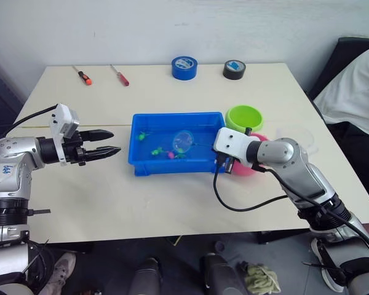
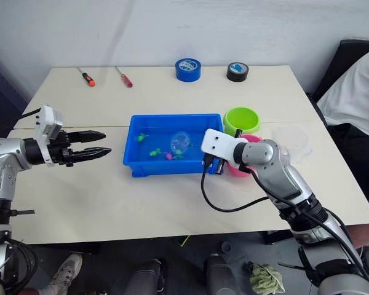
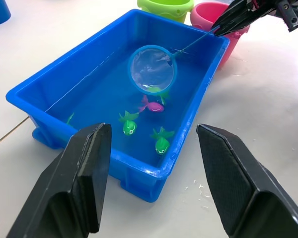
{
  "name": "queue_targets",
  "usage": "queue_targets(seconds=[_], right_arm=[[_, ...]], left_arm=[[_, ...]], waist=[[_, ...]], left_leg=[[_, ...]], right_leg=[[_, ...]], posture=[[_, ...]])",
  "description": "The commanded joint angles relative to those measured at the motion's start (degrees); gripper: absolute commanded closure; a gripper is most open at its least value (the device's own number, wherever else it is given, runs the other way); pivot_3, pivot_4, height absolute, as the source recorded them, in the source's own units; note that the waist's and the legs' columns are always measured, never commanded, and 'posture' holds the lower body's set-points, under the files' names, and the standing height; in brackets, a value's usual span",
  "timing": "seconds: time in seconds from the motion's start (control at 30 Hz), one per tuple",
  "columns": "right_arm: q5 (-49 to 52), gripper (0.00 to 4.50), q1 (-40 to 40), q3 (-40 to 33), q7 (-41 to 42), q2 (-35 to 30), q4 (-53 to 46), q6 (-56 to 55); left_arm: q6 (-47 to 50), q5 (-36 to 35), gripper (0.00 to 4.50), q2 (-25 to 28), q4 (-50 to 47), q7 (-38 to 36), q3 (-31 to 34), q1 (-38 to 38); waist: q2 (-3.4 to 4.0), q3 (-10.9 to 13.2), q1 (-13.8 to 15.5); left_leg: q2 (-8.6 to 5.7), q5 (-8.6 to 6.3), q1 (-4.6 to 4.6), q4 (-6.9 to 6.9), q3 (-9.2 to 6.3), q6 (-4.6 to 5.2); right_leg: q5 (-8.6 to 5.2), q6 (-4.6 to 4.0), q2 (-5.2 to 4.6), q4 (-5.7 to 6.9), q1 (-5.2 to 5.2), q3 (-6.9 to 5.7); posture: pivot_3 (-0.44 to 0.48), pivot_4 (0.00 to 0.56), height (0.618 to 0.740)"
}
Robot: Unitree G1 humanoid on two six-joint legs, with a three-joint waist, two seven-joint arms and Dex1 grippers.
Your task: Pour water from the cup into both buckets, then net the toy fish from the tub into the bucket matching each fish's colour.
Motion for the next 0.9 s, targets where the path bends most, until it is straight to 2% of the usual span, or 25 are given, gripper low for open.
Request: queue_targets(seconds=[0.03,0.43,0.9], right_arm=[[-0.77,4.5,-1.16,-0.46,0.25,-0.19,-0.72,-1.62],[-4.65,4.5,-0.65,0.48,1.7,-2.38,1.1,-5.92],[-4.54,4.5,-1.02,3.56,5.79,0.05,1.01,-10.45]], left_arm=[[0.39,-1.79,1.47,1.77,-2.49,0.42,2.46,0.58],[1.27,-2.8,1.47,2.07,-4.14,1.58,2.59,1.6],[2.5,-3.97,1.47,2.7,-6.73,2.84,3.93,4.01]], waist=[[0.0,0.0,-0.08],[0.0,0.0,-0.07],[0.0,0.0,-0.14]], left_leg=[[0.0,0.0,0.0,-0.01,0.0,0.0],[0.02,0.0,0.0,-0.07,0.0,0.0],[0.05,-0.01,0.0,-0.11,0.0,0.0]], right_leg=[[0.0,0.0,0.0,-0.01,0.0,0.0],[0.0,0.0,-0.01,-0.08,0.0,-0.01],[0.0,0.0,-0.08,-0.11,0.0,0.0]], posture=[[0.0,0.15,0.734],[0.0,0.15,0.734],[0.0,0.15,0.734]])
